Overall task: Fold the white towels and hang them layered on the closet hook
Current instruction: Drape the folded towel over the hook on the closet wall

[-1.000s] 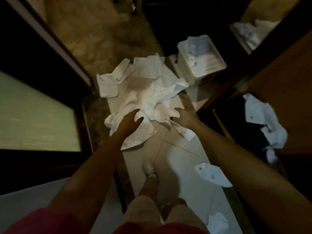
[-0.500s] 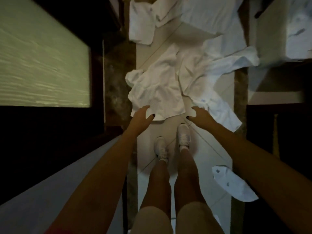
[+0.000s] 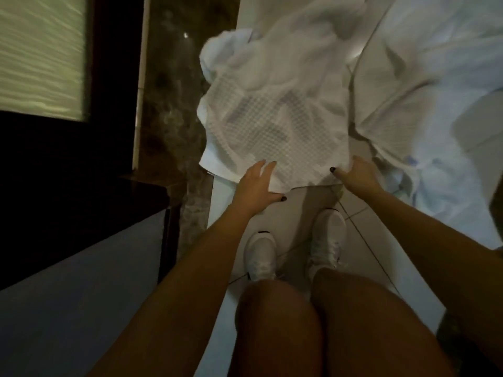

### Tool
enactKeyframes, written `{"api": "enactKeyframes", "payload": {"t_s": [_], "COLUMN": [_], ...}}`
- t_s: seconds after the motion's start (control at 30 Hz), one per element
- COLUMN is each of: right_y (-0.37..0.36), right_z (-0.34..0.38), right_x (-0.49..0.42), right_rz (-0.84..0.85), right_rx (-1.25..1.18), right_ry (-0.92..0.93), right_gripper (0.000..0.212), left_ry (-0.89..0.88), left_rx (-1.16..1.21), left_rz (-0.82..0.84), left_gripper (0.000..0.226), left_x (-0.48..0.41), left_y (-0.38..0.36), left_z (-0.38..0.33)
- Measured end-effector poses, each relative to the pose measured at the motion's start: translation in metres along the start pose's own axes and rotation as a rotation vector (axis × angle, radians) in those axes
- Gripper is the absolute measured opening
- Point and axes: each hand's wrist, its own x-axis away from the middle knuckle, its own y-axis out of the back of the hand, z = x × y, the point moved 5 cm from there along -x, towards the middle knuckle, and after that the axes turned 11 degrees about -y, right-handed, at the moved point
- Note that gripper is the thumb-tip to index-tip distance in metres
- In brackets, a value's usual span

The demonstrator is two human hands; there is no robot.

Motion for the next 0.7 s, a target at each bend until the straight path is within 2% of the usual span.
{"api": "enactKeyframes", "payload": {"t_s": [0.07, 0.13, 0.27, 0.4, 0.53, 0.63, 0.7], "right_y": [-0.017, -0.033, -0.046, -0.044, -0.021, 0.015, 0.043], "right_z": [-0.016, -0.03, -0.036, -0.032, -0.029, -0.011, 0.005], "right_x": [-0.024, -0.044, -0.067, -0.056, -0.004, 0.05, 0.089], "right_rz": [-0.037, -0.045, -0.108, -0.07, -0.118, -0.117, -0.107], "right_rx": [-0.032, -0.123, -0.239, -0.374, -0.407, -0.466, -0.536], "right_ry": [-0.088, -0.157, -0.203, -0.1, 0.026, 0.145, 0.139], "right_gripper": [0.053, 0.051, 0.042, 0.025, 0.013, 0.044, 0.04], "left_ry": [-0.115, -0.143, -0.115, -0.142, -0.183, -0.17, -0.119], "left_rx": [-0.16, -0.201, -0.261, -0.271, -0.234, -0.119, -0.021], "left_rz": [0.071, 0.083, -0.081, -0.089, 0.012, 0.035, -0.003], "left_gripper": [0.103, 0.102, 0.078, 0.049, 0.048, 0.042, 0.038], "left_x": [-0.015, -0.032, -0.064, -0.074, -0.05, -0.02, 0.003], "left_y": [-0.029, -0.049, -0.058, -0.05, -0.028, 0.005, 0.041], "left_z": [0.005, 0.01, 0.017, 0.018, 0.005, -0.02, -0.043]}}
